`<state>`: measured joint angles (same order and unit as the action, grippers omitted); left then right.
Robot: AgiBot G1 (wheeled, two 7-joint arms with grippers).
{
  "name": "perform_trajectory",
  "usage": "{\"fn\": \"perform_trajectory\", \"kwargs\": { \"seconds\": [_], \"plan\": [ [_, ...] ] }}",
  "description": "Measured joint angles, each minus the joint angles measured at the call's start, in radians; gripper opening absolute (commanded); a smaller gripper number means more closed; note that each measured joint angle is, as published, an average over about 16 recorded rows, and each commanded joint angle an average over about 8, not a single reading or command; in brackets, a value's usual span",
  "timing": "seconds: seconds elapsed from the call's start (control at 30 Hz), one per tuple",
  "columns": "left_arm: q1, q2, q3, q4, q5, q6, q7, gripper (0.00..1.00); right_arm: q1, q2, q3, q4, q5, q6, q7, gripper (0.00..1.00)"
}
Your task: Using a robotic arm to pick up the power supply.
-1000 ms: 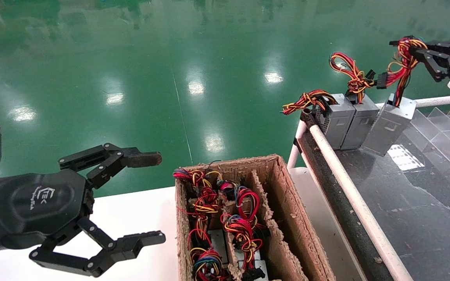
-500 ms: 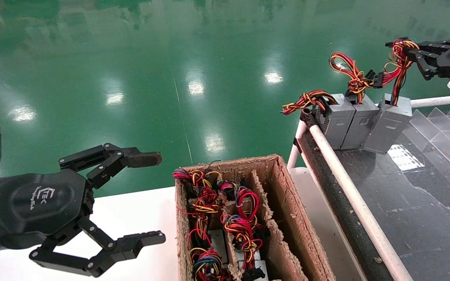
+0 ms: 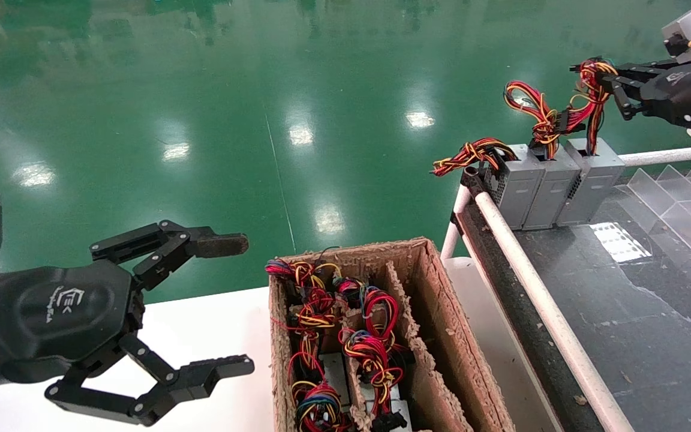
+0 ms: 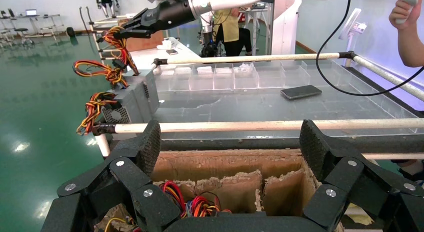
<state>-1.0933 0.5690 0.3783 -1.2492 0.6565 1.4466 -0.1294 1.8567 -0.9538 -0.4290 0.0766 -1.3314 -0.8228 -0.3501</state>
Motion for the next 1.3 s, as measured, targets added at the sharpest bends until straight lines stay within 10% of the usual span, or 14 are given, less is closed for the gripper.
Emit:
{"fn": "perform_trajectory", "kwargs": {
  "seconds": [0.33,0.63,1.3],
  "plan": [
    [0.000,0.000,0.000,0.000,0.000,0.000,0.000,1.00,-0.013,-0.038,0.016,-0.022,0.022,0.046,-0.057,0.03],
    [0.000,0.000,0.000,0.000,0.000,0.000,0.000,1.00,-0.026,-0.050,0.029,-0.035,0.039,0.055,-0.101,1.00],
    [0.000,0.000,0.000,0.000,0.000,0.000,0.000,1.00,-0.003,-0.047,0.024,-0.075,0.033,0.066,-0.099,1.00]
  ]
}}
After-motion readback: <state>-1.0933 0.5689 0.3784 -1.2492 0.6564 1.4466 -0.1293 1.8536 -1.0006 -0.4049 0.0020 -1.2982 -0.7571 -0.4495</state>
